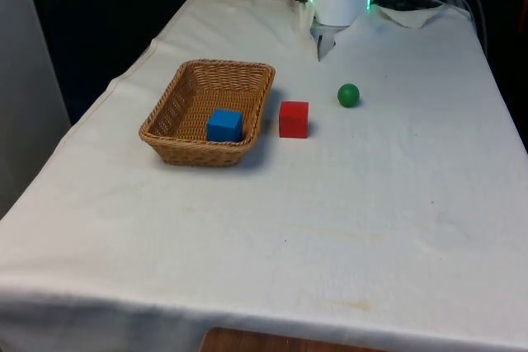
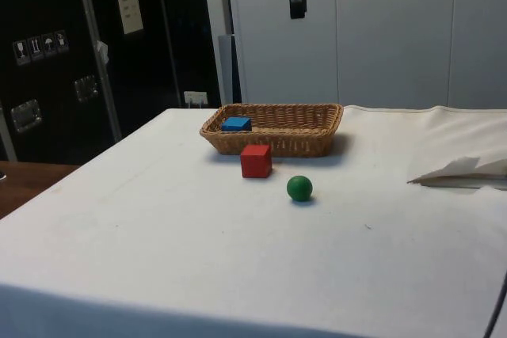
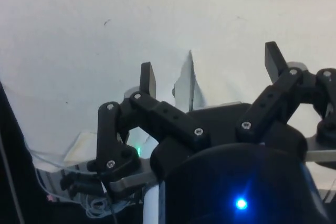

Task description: Place all non-red objects into the basket.

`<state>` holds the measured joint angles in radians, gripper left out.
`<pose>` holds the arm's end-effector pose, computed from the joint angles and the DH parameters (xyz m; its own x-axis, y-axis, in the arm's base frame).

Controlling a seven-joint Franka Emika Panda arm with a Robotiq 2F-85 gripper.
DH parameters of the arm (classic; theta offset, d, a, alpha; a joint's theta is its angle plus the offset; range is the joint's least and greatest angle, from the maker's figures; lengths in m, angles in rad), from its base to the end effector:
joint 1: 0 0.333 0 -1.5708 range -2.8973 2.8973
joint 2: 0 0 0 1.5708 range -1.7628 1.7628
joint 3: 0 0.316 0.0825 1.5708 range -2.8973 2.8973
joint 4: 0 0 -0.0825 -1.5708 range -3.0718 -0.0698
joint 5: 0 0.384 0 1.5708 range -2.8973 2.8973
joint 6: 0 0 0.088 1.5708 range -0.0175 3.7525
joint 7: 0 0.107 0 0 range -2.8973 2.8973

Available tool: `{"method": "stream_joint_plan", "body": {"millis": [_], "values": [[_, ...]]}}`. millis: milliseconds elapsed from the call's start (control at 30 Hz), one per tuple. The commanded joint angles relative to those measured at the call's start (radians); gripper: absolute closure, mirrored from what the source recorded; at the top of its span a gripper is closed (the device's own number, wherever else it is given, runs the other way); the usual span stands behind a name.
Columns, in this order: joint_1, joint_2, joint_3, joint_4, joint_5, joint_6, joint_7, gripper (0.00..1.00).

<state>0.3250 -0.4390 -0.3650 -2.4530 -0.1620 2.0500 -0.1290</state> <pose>0.4177 -0.0298 0.4475 0.9811 0.1926 0.0170 0.1927 -0.9812 -0.0054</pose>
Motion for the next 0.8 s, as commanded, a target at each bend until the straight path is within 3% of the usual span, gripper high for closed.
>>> {"method": "stream_joint_plan", "body": {"millis": [0, 467, 567, 600, 767], "values": [[0.0, 0.002, 0.006, -0.006, 0.001, 0.009, 0.006, 0.0], [0.005, 0.064, 0.079, -0.101, 0.026, 0.179, 0.087, 0.0], [0.004, 0.081, 0.089, -0.116, 0.029, 0.21, 0.099, 0.0], [0.001, 0.076, 0.087, -0.109, 0.023, 0.194, 0.092, 0.0], [0.004, 0.118, 0.096, -0.145, 0.034, 0.276, 0.109, 0.0]]}}
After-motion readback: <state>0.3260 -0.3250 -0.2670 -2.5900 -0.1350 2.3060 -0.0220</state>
